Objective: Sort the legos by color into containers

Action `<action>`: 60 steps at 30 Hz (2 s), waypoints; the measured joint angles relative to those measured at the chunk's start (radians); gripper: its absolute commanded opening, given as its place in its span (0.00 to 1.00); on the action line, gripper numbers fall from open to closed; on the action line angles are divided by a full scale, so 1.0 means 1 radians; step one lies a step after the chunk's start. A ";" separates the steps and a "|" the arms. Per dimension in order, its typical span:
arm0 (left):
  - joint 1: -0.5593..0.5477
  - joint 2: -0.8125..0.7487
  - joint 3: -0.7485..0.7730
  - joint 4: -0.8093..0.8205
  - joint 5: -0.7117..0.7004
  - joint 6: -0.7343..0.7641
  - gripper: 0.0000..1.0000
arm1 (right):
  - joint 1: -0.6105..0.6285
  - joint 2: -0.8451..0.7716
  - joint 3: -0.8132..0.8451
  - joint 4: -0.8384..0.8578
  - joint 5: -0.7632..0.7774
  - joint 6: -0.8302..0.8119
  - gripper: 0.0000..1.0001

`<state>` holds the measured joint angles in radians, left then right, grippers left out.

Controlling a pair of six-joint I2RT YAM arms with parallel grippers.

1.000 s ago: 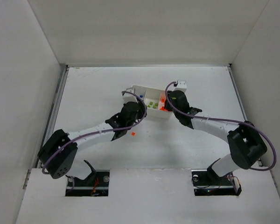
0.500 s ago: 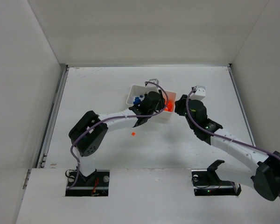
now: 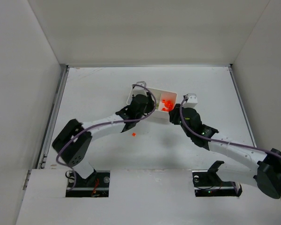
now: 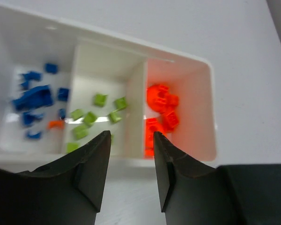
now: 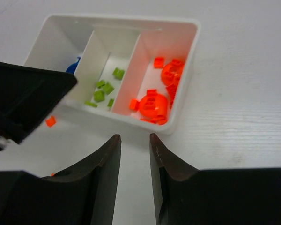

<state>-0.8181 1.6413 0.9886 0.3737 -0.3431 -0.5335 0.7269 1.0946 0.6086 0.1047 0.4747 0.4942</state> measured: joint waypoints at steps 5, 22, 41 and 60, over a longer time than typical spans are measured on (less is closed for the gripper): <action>0.059 -0.266 -0.246 -0.002 -0.079 -0.003 0.39 | 0.104 0.099 0.000 0.056 -0.040 -0.001 0.34; 0.147 -0.013 -0.292 -0.041 -0.148 -0.093 0.40 | 0.176 0.280 0.010 0.156 -0.109 0.000 0.36; 0.122 0.063 -0.264 -0.011 -0.245 -0.097 0.26 | 0.201 0.334 0.023 0.159 -0.116 0.000 0.39; 0.153 -0.160 -0.422 -0.011 -0.180 -0.103 0.12 | 0.320 0.535 0.148 0.166 -0.138 -0.020 0.46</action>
<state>-0.6647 1.4811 0.5671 0.3622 -0.5232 -0.6369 1.0466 1.6299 0.7567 0.2707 0.3363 0.4744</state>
